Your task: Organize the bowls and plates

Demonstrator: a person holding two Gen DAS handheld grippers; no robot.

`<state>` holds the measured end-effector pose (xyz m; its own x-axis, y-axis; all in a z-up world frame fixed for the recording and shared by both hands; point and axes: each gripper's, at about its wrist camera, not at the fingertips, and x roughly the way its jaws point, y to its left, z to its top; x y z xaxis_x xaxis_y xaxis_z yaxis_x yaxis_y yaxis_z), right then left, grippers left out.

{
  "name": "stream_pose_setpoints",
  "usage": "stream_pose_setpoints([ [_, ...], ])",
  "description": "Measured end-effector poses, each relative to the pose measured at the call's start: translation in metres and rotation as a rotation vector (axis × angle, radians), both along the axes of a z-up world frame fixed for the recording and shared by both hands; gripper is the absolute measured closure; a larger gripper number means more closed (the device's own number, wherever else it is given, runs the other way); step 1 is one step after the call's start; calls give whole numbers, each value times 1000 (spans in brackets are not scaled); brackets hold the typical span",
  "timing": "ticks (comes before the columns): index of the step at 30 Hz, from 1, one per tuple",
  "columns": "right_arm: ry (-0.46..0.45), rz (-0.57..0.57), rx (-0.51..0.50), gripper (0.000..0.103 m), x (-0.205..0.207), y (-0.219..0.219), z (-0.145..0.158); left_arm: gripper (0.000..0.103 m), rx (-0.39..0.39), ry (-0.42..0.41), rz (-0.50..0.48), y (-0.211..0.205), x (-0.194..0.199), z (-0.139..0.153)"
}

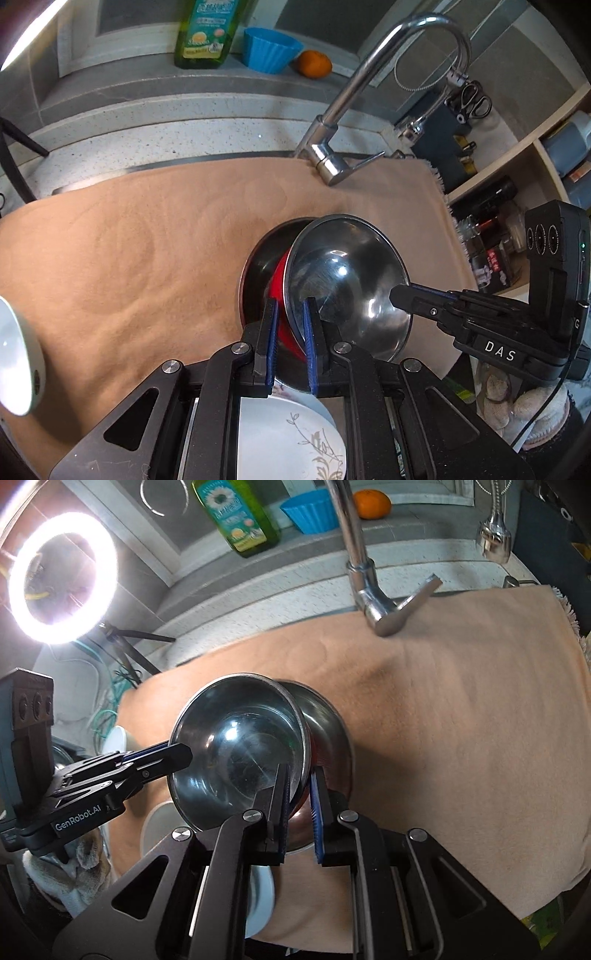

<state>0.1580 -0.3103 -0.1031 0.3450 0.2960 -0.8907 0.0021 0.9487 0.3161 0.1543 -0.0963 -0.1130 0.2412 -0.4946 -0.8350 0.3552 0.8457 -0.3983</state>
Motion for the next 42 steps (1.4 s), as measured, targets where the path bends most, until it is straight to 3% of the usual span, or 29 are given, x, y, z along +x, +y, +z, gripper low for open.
stream_pose_setpoints([
  [18,36,37,-63,92,11,6,-30,92,144,-1,-35,-21,6,-22],
  [42,65,82,-103,88,15,13,-31,92,169,3,-62,-24,8,-23],
])
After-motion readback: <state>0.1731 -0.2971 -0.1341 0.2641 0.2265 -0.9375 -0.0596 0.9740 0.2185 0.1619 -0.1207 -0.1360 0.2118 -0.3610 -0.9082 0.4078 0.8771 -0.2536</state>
